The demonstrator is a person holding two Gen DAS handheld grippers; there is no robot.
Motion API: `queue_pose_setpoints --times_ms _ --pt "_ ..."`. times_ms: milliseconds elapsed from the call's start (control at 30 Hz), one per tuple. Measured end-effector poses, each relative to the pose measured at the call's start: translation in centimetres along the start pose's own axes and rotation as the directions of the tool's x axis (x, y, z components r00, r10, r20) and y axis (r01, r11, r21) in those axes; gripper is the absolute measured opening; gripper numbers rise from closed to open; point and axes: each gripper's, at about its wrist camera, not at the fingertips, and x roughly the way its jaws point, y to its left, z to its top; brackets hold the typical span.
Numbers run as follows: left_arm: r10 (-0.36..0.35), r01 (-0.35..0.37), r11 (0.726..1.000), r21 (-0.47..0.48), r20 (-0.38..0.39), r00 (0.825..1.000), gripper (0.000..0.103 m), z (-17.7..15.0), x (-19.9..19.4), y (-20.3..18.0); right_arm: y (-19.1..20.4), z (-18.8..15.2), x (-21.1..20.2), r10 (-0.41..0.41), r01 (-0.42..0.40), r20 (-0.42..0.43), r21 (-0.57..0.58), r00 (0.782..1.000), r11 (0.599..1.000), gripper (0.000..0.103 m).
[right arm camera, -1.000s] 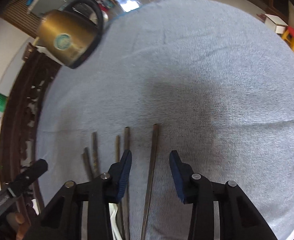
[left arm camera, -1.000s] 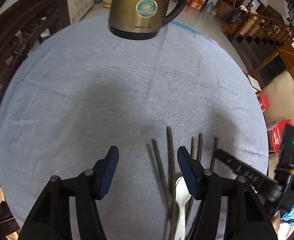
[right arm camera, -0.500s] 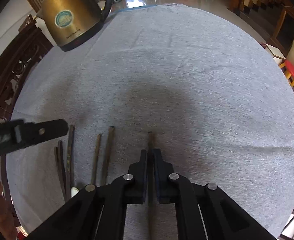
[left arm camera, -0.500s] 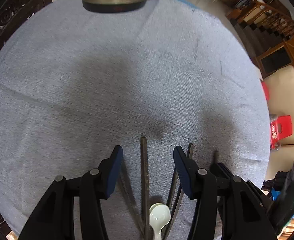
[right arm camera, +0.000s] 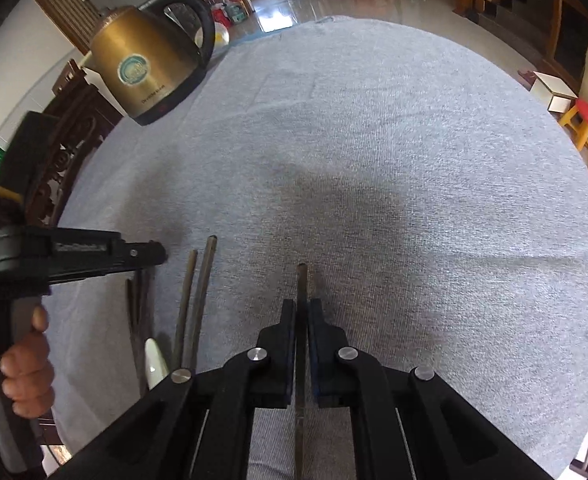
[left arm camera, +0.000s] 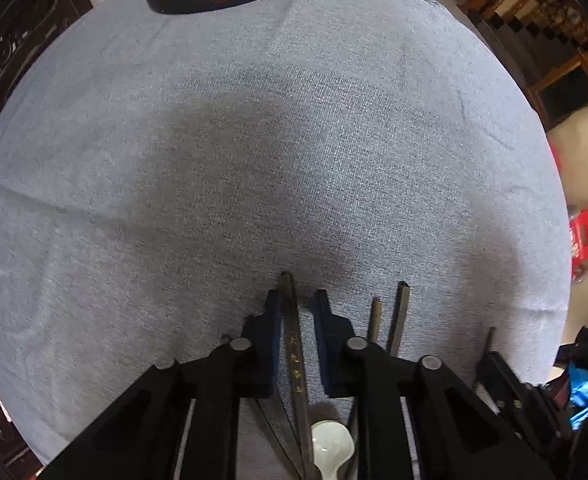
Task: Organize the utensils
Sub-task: 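Close the right gripper on a chopstick while the left gripper closes on another chopstick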
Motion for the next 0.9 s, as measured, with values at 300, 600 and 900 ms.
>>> queue_pose_setpoints --times_ms 300,600,900 --pt "-0.057 0.052 0.995 0.088 0.057 0.997 0.007 -0.8 -1.2 -2.0 -1.4 -1.4 -2.0 0.036 -0.038 0.045 0.035 0.998 0.999 0.007" --pt "-0.042 0.039 0.998 0.057 0.044 0.998 0.015 -0.2 -0.8 0.2 -1.7 -1.6 -1.7 0.035 -0.036 0.044 0.043 0.998 0.998 0.007" --pt "-0.005 0.0 0.997 0.073 0.077 0.997 0.005 -0.3 0.6 -0.8 -1.7 -1.8 -1.4 0.032 -0.034 0.042 0.05 0.999 0.998 0.007"
